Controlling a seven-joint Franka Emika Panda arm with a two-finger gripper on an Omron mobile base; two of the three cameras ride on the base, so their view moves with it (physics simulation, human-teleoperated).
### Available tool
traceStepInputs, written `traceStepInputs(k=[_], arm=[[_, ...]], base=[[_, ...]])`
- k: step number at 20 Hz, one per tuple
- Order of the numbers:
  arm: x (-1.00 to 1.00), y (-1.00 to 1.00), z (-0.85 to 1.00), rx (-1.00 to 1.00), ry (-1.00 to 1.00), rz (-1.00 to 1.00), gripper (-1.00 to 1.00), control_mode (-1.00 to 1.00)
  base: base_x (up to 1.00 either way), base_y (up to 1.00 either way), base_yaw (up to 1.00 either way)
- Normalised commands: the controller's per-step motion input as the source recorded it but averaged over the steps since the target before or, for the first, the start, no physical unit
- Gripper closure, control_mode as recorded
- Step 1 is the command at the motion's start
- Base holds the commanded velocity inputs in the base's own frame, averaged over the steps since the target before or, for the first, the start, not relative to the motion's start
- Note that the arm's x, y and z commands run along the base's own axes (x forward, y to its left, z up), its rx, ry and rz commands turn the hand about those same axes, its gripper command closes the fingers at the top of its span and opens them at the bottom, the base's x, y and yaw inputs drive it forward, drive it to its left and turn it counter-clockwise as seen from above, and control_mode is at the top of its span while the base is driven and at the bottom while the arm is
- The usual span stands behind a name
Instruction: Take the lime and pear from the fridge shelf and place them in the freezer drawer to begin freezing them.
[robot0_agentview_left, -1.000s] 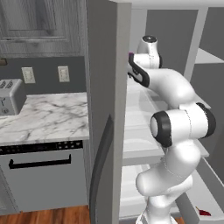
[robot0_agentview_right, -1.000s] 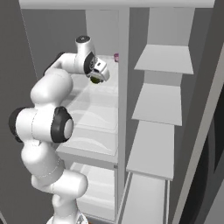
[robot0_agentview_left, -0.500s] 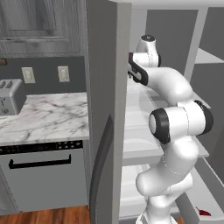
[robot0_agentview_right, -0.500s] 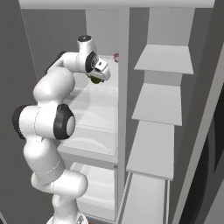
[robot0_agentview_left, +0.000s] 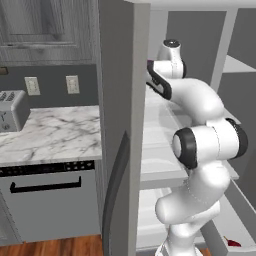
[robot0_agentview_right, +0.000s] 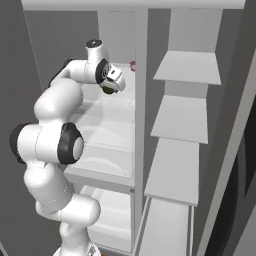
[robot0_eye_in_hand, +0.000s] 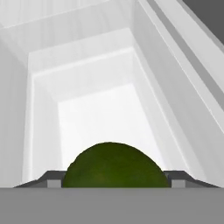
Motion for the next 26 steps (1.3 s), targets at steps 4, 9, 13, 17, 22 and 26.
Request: traceStepInputs(k=[4, 9, 13, 17, 22, 26], arm=[[-1.00, 0.08, 0.00, 0.00, -0.38, 0.00, 1.00, -1.00], [-1.00, 0.05, 0.02, 0.02, -0.26, 0.00, 1.00, -1.00], [-1.00, 0.01, 0.00, 0.05, -0.06, 0.00, 1.00, -1.00], [-0.69, 0.00, -0.37, 0.00, 0.09, 0.00, 1.00, -1.00], [-0.21, 0.04, -0.29, 0.01, 0.13, 0.00, 1.00, -1.00], [-0.16, 0.00, -0.02, 0.02, 0.01, -0.01, 1.00, 1.00]], base=[[0.00, 0.00, 0.00], [0.00, 0.00, 0.00], [0.00, 0.00, 0.00], [0.00, 0.00, 0.00], [0.00, 0.00, 0.00], [-0.75, 0.00, -0.09]])
